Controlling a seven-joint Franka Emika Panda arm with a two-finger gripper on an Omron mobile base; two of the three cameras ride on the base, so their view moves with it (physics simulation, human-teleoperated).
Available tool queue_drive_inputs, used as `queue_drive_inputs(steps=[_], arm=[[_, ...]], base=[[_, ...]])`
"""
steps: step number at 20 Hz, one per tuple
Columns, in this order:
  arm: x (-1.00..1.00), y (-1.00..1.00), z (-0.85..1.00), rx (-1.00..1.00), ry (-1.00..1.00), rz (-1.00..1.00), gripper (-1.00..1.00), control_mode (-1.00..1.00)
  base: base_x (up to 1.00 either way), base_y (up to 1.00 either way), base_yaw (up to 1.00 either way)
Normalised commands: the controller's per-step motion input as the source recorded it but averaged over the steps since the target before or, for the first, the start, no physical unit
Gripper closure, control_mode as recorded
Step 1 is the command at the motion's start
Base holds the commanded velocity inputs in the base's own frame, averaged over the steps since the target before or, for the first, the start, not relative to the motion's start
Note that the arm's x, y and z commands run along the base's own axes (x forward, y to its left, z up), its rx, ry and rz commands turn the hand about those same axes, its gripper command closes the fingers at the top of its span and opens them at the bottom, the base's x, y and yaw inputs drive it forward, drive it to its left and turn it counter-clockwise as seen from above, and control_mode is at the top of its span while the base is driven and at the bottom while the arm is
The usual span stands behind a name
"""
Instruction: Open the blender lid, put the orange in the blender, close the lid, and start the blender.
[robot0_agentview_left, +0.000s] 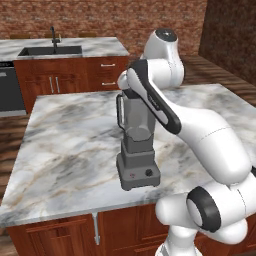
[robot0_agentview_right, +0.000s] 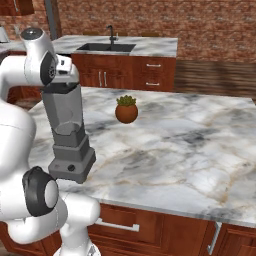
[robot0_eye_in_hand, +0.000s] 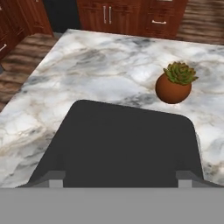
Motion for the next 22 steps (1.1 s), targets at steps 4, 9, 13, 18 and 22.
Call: queue_drive_inputs(steps=[4,9,13,18,22], arm=[[0.24,0.03,-0.27,0.00,-0.09,0.00,1.00,-1.00],[0.00,0.00,-0.52,0.00,-0.11,0.00,1.00,-1.00],[0.00,0.00,-0.59,0.00,-0.05,0.00,1.00,-1.00],[0.10,0.00,-0.38,0.00,0.02,0.00,1.00,-1.00],[0.10,0.00,-0.35,0.00,0.03,0.00,-1.00,-1.00]], base=[[0.00,0.00,0.00],[0.00,0.00,0.00],[0.00,0.00,0.00],[0.00,0.00,0.00],[0.00,0.00,0.00]])
